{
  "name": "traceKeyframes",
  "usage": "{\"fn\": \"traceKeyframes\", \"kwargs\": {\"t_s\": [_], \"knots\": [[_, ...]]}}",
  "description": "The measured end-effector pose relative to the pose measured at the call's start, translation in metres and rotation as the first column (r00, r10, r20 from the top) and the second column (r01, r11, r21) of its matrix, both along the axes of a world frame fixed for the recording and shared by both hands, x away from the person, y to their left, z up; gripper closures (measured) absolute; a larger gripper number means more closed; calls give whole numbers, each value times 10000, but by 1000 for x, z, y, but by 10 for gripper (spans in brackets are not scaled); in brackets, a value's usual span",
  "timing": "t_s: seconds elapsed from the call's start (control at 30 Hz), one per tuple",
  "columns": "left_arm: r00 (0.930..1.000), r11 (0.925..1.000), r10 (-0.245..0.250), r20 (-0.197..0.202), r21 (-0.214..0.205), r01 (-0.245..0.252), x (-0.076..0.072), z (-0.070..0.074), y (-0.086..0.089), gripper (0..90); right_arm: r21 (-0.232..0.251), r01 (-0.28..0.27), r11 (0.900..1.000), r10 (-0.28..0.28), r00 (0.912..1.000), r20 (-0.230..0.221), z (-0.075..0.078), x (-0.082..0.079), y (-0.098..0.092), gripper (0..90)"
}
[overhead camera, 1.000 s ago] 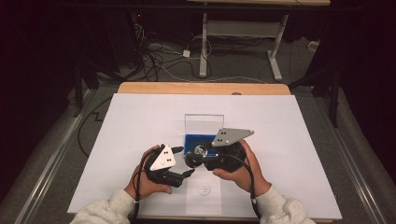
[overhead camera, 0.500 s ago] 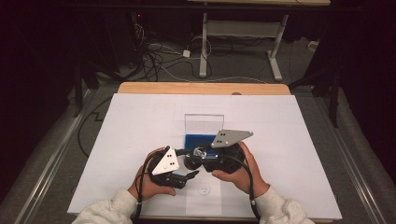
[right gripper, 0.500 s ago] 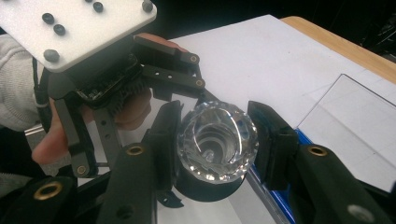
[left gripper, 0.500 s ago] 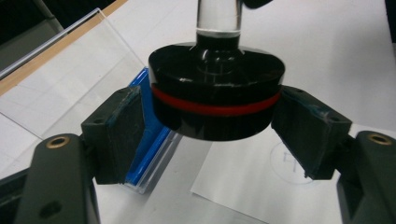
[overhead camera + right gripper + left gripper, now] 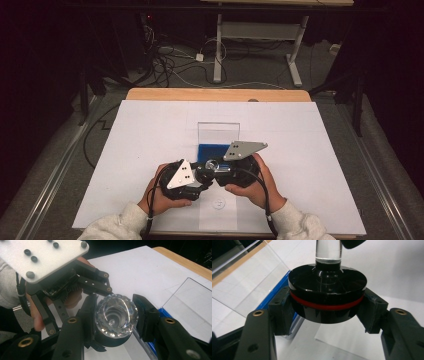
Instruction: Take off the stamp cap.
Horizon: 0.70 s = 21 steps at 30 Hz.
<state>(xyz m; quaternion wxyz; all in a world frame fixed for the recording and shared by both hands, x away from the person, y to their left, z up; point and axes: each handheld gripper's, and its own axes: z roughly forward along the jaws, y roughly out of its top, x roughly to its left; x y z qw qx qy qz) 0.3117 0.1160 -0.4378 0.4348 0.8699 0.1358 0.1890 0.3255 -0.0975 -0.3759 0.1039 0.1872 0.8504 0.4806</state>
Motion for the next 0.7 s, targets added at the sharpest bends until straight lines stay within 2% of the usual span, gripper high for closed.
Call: {"fn": "traceKeyframes", "kwargs": {"t_s": [0.2,0.4,0.7], "knots": [[10000,9998,3,-36,217,-2,0,0,-1,364,51,104,9999,-104,9999,-88,-2,-1,1,567],[9995,9984,6,-321,563,12,1,2,-2,367,-32,58,10000,-58,10000,71,-5,-2,3,568],[9982,9991,22,-604,429,4,2,1,-1,368,14,171,9999,-171,9996,216,-7,-4,3,568]]}}
